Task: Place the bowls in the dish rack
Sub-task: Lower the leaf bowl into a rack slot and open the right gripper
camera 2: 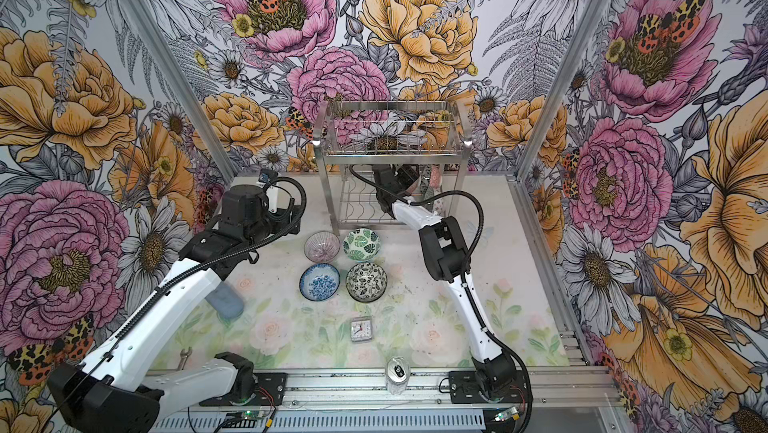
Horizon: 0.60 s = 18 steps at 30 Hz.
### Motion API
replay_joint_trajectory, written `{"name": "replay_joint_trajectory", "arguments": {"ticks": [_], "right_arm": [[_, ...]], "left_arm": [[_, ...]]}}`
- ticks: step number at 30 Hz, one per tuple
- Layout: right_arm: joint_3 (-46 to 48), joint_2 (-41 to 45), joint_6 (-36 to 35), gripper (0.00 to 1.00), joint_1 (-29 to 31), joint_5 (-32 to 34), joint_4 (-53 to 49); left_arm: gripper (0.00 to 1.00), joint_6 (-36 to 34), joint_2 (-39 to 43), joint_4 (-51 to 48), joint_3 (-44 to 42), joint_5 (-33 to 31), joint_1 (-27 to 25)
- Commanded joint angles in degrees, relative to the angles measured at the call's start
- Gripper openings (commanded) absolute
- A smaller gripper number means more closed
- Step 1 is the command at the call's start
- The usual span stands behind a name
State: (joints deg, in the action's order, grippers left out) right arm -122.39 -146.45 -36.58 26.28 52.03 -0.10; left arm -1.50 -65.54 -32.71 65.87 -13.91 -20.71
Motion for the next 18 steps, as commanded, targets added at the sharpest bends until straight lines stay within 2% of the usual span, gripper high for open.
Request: {"name": "replay_joint_trajectory", "arguments": {"ticks": [1, 2, 3, 7, 15, 18], "right_arm": [[3.0, 7.0, 2.7, 0.92, 0.9, -2.6, -0.7], [4.1, 8.3, 3.4, 0.99, 1.3, -4.2, -1.6], [5.6, 9.5, 3.8, 1.00, 1.6, -5.6, -1.9], [11.8, 14.0, 5.9, 1.00, 3.3, -9.8, -1.9], [23.4, 22.7, 9.5, 1.00, 5.7, -12.3, -2.1], [28.4, 26.9, 11.5, 1.00, 6.5, -13.6, -2.1]], "left_arm": [[0.99, -0.1, -0.2, 1.5, -0.8, 1.1, 0.6], [0.99, -0.1, -0.2, 1.6, -0.7, 1.1, 0.6], [0.99, 0.0, -0.2, 1.6, -0.9, 1.0, 0.7], [0.99, 0.2, -0.7, 1.6, -0.8, 1.2, 0.7], [0.99, 1.0, -1.5, 1.5, -0.7, 1.5, 0.7], [0.99, 1.5, -2.3, 1.4, -0.4, 4.1, 0.5]]}}
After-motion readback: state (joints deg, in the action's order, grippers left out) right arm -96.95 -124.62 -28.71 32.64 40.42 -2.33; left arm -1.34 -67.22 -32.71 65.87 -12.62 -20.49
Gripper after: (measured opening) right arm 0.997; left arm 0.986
